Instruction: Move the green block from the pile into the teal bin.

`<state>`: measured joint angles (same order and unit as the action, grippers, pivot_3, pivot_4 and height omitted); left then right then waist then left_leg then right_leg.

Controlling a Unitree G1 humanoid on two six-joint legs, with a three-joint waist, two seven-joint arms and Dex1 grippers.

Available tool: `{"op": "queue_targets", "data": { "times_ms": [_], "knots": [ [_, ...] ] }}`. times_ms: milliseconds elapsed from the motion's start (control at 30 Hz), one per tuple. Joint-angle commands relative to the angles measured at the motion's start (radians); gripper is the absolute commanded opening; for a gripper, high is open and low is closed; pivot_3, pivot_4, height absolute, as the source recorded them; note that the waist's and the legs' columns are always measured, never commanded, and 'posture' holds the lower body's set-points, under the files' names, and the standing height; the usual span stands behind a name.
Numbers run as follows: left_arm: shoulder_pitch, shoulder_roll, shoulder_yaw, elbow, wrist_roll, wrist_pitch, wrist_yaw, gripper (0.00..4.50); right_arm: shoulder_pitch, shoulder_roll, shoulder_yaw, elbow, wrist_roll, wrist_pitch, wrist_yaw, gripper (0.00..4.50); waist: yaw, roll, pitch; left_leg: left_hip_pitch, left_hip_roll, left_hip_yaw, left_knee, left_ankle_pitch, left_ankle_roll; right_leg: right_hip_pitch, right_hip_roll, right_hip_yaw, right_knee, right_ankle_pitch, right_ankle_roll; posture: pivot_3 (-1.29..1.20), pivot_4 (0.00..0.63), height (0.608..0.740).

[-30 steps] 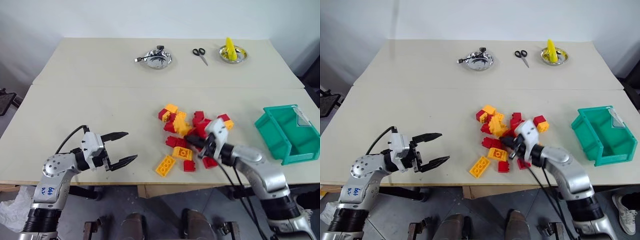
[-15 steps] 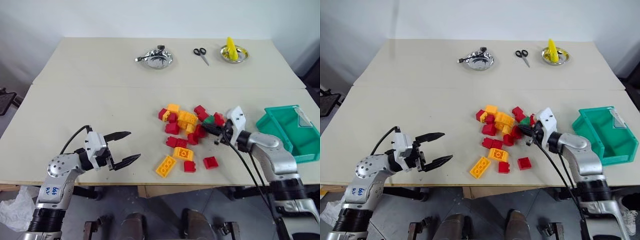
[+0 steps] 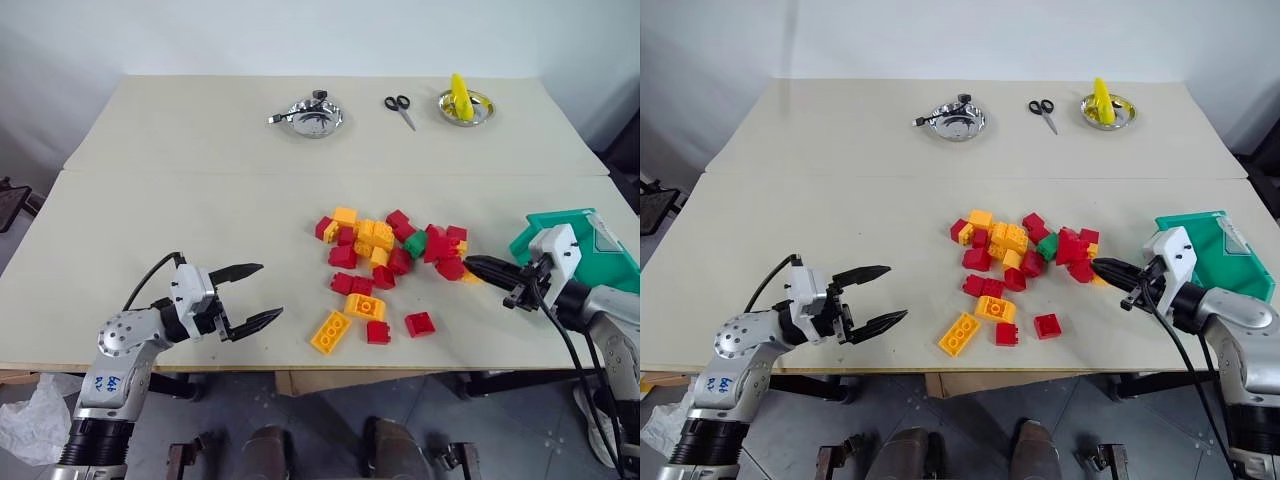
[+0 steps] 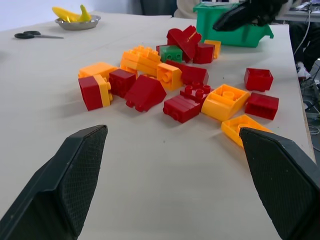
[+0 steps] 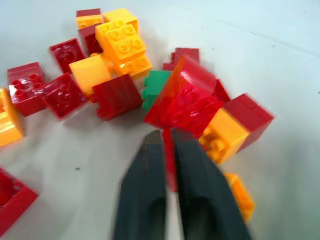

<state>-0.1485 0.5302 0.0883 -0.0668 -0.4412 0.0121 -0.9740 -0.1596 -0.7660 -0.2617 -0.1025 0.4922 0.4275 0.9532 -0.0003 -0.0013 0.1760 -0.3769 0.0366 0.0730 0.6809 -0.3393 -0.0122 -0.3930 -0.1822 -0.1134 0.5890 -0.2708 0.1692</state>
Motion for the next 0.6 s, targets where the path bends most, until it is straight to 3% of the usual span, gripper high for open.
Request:
{"op": "queue_targets", "data": {
  "times_ms": [33, 133, 300, 400, 600],
  "knots": [
    [-0.021, 0.001, 0.000, 0.002, 0.005, -0.013, -0.003, 4.50, -0.034, -0.023, 0.028, -0.126, 0.040, 0.068, -0.007, 1.92, -0.002, 0.000, 0.000, 0.000, 0.000, 0.000, 0.000, 0.000, 0.000, 0.000, 0.000, 0.000, 0.000, 0.000, 0.000, 0.00, 0.150, 0.740],
    [-0.034, -0.001, 0.000, 0.015, 0.009, -0.016, -0.005, 4.50, -0.111, 0.005, 0.069, -0.165, 0.081, 0.167, -0.046, 2.99, -0.003, 0.000, 0.000, 0.000, 0.000, 0.000, 0.000, 0.000, 0.000, 0.000, 0.000, 0.000, 0.000, 0.000, 0.000, 0.00, 0.150, 0.740],
    [-0.051, -0.014, -0.016, 0.023, 0.017, -0.019, -0.004, 4.50, -0.249, 0.121, 0.161, -0.042, -0.016, 0.162, -0.178, 4.49, -0.001, 0.000, 0.000, 0.000, 0.000, 0.000, 0.000, 0.000, 0.000, 0.000, 0.000, 0.000, 0.000, 0.000, 0.000, 0.00, 0.150, 0.740],
    [-0.054, -0.017, -0.019, 0.023, 0.017, -0.020, -0.002, 4.50, -0.276, 0.164, 0.171, 0.060, -0.044, 0.147, -0.212, 4.13, 0.009, 0.000, 0.000, -0.001, -0.001, 0.000, 0.000, 0.000, 0.000, 0.000, 0.000, 0.000, 0.000, 0.000, 0.000, 0.00, 0.150, 0.740],
    [-0.053, -0.020, -0.020, 0.023, 0.018, -0.018, 0.002, 4.50, -0.317, 0.195, 0.152, 0.188, -0.119, 0.119, -0.306, 2.13, 0.004, 0.000, 0.000, -0.001, -0.001, 0.000, 0.000, 0.000, 0.000, -0.001, 0.000, -0.001, 0.000, 0.000, 0.000, 0.00, 0.150, 0.740]
  ]
}}
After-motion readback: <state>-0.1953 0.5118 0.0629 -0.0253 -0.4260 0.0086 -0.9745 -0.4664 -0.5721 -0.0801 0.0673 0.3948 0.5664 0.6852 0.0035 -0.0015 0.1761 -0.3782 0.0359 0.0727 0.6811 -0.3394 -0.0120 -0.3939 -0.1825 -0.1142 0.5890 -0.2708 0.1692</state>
